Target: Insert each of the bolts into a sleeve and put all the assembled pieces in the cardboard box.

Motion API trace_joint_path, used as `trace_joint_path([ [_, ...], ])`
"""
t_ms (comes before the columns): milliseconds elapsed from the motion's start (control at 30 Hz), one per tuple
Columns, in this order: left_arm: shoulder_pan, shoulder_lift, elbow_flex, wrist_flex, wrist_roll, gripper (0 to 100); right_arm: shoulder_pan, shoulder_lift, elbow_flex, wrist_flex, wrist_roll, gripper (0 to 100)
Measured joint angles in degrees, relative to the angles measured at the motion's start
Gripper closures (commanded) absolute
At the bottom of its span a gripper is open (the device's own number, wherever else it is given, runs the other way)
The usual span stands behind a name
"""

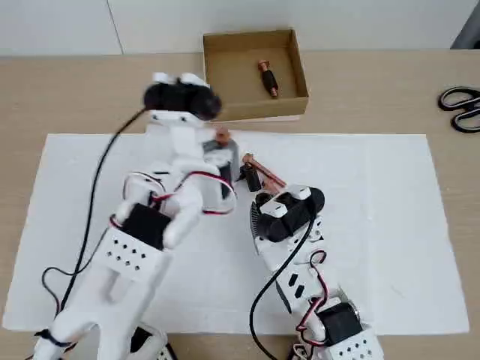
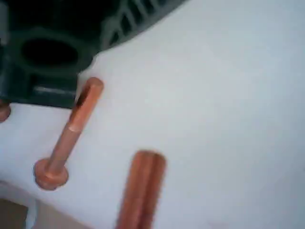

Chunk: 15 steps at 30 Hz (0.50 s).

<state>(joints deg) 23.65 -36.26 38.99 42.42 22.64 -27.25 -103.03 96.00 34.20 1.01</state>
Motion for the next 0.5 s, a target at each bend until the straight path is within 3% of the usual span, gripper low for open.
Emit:
trace_joint_path([
  [200, 3.4, 0.1, 1.8, -1.7, -1.1, 99, -0.1, 0.0, 0.0, 0.1, 0.0, 99.5],
  [500, 3.3, 0.1, 1.8, -4.3, 4.0, 99, -3.4, 0.0, 0.0, 0.1, 0.0, 99.5],
])
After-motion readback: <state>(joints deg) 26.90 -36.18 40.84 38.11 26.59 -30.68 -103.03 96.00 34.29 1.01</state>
